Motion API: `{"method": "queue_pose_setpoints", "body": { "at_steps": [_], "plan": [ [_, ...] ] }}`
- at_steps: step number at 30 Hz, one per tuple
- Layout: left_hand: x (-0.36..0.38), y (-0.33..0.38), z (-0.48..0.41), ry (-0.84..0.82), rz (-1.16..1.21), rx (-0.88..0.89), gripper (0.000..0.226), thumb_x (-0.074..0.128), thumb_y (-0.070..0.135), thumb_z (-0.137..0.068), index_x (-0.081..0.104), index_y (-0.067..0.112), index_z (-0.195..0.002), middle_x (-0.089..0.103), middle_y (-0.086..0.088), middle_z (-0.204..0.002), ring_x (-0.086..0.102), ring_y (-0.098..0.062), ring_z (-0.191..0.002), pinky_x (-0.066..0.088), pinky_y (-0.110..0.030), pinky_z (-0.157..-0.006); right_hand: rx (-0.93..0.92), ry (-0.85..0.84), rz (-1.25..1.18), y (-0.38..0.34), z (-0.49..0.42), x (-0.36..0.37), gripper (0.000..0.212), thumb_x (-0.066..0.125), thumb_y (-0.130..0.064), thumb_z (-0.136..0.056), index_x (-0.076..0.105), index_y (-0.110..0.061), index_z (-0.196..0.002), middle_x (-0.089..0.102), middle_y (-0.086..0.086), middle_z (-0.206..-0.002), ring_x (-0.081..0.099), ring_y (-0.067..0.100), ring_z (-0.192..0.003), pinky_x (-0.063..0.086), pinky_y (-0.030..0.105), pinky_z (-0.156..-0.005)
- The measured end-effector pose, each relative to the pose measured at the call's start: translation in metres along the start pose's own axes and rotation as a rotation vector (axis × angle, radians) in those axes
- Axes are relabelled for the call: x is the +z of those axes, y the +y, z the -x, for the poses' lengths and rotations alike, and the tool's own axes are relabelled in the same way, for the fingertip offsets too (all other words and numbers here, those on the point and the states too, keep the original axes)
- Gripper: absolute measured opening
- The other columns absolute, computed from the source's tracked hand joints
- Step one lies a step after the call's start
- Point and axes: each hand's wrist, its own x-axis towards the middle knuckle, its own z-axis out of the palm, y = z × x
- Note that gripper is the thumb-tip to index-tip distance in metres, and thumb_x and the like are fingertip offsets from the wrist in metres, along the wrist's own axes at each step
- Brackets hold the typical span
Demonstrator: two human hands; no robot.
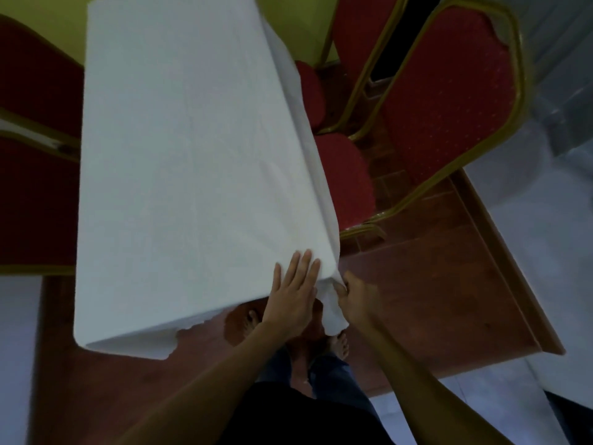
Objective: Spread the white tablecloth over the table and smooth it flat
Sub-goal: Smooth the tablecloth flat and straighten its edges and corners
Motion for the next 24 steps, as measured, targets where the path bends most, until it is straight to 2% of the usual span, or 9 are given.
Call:
{"method": "queue_pose_setpoints", "body": {
  "at_steps": [5, 7, 9, 13, 15, 17, 20, 24],
  "plan": [
    [0.001, 0.012, 0.011, -0.024, 0.036, -0.048, 0.06, 0.015, 0.035, -0.103, 0.001, 0.015, -0.157, -0.01, -0.005, -0.165, -0.013, -0.029, -0.151, 0.003, -0.059, -0.12, 0.016, -0.091, 0.122, 0.004, 0.003, -0.014, 0.026, 0.065, -0.034, -0.094, 0.064, -0.008, -0.098, 0.072, 0.01, -0.095, 0.068, 0.032, -0.087, 0.041, 0.03, -0.066],
    [-0.003, 0.015, 0.011, -0.045, 0.101, -0.04, 0.059, 0.013, 0.035, -0.103, -0.002, 0.016, -0.157, -0.015, -0.003, -0.164, -0.019, -0.025, -0.15, -0.001, -0.057, -0.121, 0.12, -0.206, 0.17, 0.005, 0.001, -0.025, 0.034, 0.064, -0.037, -0.094, 0.06, -0.011, -0.116, 0.069, 0.011, -0.115, 0.065, 0.03, -0.105, 0.047, 0.034, -0.081],
    [-0.011, 0.013, 0.001, -0.039, 0.151, -0.069, 0.06, 0.008, 0.038, -0.103, -0.006, 0.016, -0.157, -0.019, -0.002, -0.163, -0.023, -0.021, -0.149, -0.005, -0.054, -0.122, 0.203, -0.257, 0.172, -0.003, -0.005, -0.038, 0.043, 0.063, -0.026, -0.094, 0.051, -0.009, -0.131, 0.059, 0.014, -0.13, 0.057, 0.032, -0.119, 0.045, 0.036, -0.095],
    [-0.026, -0.017, -0.042, 0.059, 0.222, -0.193, 0.058, 0.013, 0.039, -0.104, -0.001, 0.018, -0.157, -0.011, -0.004, -0.165, -0.017, -0.022, -0.151, -0.003, -0.053, -0.122, -0.001, 0.039, 0.162, -0.051, -0.015, -0.044, 0.048, 0.068, -0.008, -0.083, 0.053, -0.013, -0.129, 0.055, 0.014, -0.13, 0.051, 0.033, -0.12, 0.044, 0.046, -0.098],
    [-0.03, -0.034, -0.055, 0.081, 0.181, -0.196, 0.057, 0.017, 0.04, -0.105, 0.004, 0.021, -0.158, -0.007, -0.004, -0.165, -0.013, -0.022, -0.152, 0.001, -0.056, -0.122, -0.119, 0.092, 0.182, -0.072, -0.014, -0.032, 0.051, 0.068, -0.005, -0.082, 0.054, -0.009, -0.131, 0.053, 0.015, -0.135, 0.048, 0.034, -0.123, 0.043, 0.047, -0.098],
    [-0.027, -0.056, -0.052, 0.118, 0.121, -0.215, 0.056, 0.017, 0.045, -0.105, 0.007, 0.028, -0.157, -0.006, -0.002, -0.166, -0.012, -0.022, -0.152, 0.0, -0.057, -0.121, -0.186, 0.077, 0.254, -0.09, -0.015, -0.015, 0.052, 0.068, -0.01, -0.085, 0.052, -0.007, -0.135, 0.046, 0.017, -0.146, 0.043, 0.035, -0.132, 0.041, 0.049, -0.103],
    [-0.019, -0.097, -0.017, 0.221, 0.124, -0.432, 0.055, 0.017, 0.05, -0.104, 0.007, 0.035, -0.156, -0.004, -0.001, -0.166, -0.009, -0.02, -0.153, -0.006, -0.054, -0.121, -0.257, 0.046, 0.306, -0.109, -0.017, 0.014, 0.054, 0.065, -0.017, -0.089, 0.049, -0.005, -0.139, 0.036, 0.02, -0.156, 0.032, 0.036, -0.144, 0.033, 0.056, -0.11],
    [-0.006, -0.158, 0.049, 0.318, 0.201, -0.759, 0.053, 0.015, 0.047, -0.105, 0.005, 0.038, -0.156, -0.004, 0.003, -0.166, -0.008, -0.016, -0.153, 0.002, -0.053, -0.123, -0.334, -0.042, 0.332, -0.124, -0.017, 0.047, 0.058, 0.047, -0.028, -0.098, 0.035, -0.003, -0.148, 0.02, 0.017, -0.163, 0.014, 0.032, -0.152, 0.015, 0.058, -0.12]
  ]
}}
